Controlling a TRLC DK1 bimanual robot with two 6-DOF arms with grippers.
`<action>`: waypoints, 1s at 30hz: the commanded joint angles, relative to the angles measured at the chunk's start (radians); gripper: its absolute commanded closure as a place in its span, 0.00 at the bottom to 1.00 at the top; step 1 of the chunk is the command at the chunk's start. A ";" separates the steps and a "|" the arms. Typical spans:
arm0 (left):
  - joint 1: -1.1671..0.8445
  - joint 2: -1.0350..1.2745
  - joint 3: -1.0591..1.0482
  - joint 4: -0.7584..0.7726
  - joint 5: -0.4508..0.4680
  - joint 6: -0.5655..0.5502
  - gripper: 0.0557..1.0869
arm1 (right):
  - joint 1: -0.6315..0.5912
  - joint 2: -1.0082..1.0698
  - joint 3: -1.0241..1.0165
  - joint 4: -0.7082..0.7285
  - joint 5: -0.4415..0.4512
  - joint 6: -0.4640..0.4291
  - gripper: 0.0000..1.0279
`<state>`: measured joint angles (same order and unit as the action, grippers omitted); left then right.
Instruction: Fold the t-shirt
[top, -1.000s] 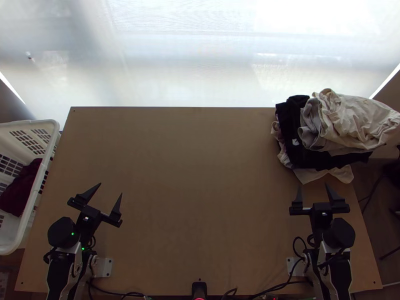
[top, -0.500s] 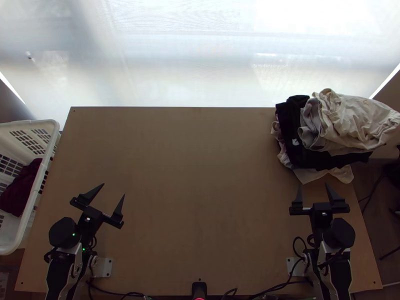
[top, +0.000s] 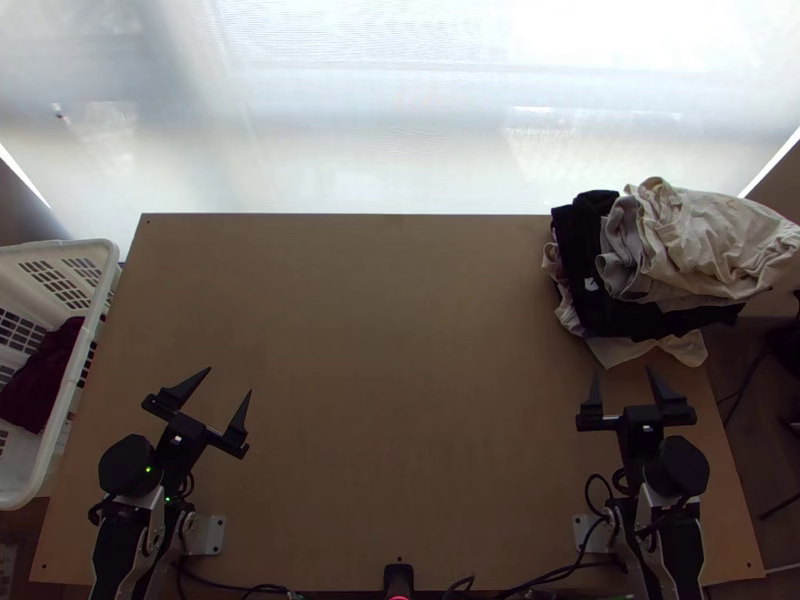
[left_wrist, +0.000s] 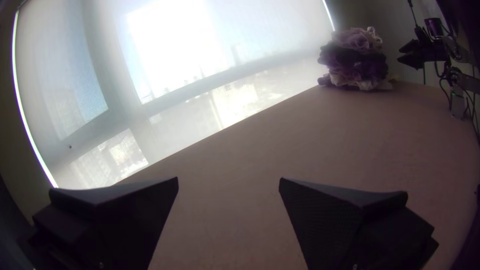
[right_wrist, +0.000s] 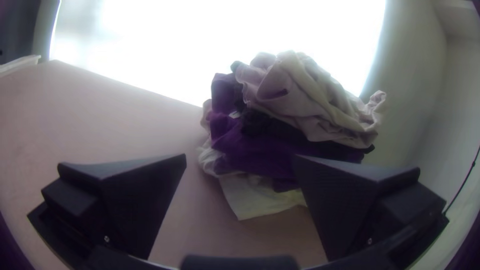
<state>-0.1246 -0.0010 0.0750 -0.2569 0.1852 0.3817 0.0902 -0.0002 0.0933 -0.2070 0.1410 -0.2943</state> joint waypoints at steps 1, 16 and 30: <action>-0.001 -0.001 0.000 0.001 0.000 0.000 0.05 | 0.077 0.000 0.000 -0.003 -0.012 0.023 0.05; -0.079 -0.001 0.003 0.030 0.036 -0.017 0.05 | -0.159 0.000 0.000 -0.003 -0.026 0.037 0.05; 0.238 0.277 0.121 0.314 -0.167 -0.176 0.05 | -0.139 0.155 0.062 0.116 0.131 -0.019 0.04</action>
<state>-0.1040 0.0433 0.0868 -0.0502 0.0956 0.2794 -0.0372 0.0380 0.1013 -0.1596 0.1711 -0.2806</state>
